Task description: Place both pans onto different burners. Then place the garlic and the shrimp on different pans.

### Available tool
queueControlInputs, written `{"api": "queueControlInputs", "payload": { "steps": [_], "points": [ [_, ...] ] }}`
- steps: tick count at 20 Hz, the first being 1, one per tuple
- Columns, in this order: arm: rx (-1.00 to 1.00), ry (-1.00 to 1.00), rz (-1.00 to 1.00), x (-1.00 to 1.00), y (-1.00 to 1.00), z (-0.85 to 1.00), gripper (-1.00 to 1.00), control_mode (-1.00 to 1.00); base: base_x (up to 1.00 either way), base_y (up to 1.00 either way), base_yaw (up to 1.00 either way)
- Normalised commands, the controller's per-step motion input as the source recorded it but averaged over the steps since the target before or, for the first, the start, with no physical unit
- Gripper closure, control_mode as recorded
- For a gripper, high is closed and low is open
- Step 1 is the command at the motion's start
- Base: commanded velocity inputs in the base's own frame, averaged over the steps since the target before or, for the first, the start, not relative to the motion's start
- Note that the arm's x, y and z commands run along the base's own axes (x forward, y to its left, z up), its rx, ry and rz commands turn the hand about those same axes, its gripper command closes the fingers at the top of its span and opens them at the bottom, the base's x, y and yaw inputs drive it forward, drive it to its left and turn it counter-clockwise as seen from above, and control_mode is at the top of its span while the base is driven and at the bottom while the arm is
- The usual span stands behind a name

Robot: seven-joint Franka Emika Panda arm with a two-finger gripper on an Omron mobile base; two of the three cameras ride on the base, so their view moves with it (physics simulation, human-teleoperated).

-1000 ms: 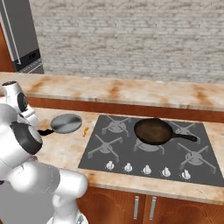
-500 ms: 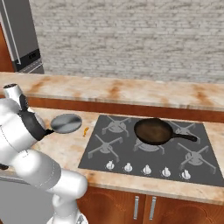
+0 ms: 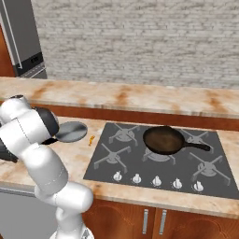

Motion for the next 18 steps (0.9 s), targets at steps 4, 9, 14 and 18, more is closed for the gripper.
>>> {"api": "queueControlInputs", "payload": {
  "steps": [4,9,14,18],
  "points": [
    [0.0,0.0,0.0,0.2,0.16,-0.23,-1.0,-1.0,0.0,0.0,0.0],
    [0.0,0.0,0.0,0.0,0.0,-0.22,-1.0,-1.0,0.0,0.0,0.0],
    [0.0,0.0,0.02,-0.01,-0.02,-0.24,-1.0,-1.0,0.0,0.0,0.0],
    [0.0,0.0,0.02,0.0,0.0,-0.22,-1.0,-1.0,0.0,0.0,0.0]
  ]
}}
